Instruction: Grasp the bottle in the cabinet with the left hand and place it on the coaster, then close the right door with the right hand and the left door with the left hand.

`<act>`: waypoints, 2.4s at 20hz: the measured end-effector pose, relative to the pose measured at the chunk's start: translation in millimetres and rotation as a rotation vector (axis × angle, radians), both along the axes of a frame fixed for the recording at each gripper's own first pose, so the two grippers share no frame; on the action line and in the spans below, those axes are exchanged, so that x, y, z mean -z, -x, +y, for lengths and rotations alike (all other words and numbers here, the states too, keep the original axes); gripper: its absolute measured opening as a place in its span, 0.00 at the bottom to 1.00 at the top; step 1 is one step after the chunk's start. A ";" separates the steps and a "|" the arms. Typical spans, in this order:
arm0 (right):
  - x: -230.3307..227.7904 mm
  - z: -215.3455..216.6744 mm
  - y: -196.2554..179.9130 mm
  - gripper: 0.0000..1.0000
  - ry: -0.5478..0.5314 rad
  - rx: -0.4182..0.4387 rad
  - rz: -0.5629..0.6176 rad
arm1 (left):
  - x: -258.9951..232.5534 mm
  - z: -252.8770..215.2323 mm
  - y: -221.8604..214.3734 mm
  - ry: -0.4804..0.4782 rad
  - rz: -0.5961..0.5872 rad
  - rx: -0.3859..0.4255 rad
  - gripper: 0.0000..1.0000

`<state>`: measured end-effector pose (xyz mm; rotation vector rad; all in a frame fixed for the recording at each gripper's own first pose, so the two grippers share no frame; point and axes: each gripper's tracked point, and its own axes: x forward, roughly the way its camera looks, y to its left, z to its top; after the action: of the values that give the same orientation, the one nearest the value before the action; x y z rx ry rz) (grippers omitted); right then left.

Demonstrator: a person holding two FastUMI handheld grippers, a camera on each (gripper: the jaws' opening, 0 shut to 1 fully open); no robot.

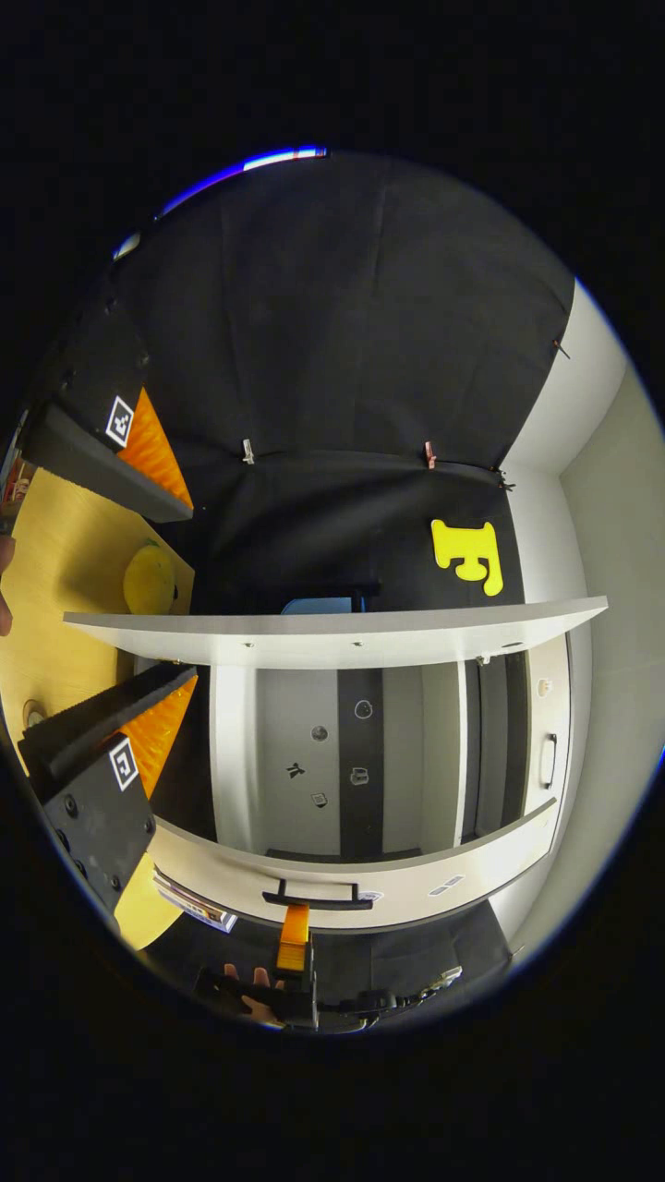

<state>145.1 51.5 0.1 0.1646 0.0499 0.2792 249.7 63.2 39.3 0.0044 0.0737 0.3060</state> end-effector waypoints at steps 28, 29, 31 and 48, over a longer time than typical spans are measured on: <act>-9.0 -8.8 19.2 0.96 0.079 0.120 -0.032 | -18.3 100.6 -86.0 -0.082 -0.030 -0.022 0.98; -9.6 -15.6 28.4 0.97 0.087 0.137 -0.033 | -15.3 106.1 -93.3 -0.082 -0.026 -0.027 0.99; -10.8 -30.1 45.7 0.96 0.100 0.175 -0.035 | -11.7 103.7 -105.5 -0.078 -0.025 0.003 0.97; -3.5 -93.7 92.5 0.97 0.080 0.258 -0.010 | -4.2 -86.1 -148.2 0.137 -0.037 0.343 0.97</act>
<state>52.5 -42.2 3.6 0.0887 0.0297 0.0205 397.9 -22.9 43.5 -0.1237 0.0564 -0.0425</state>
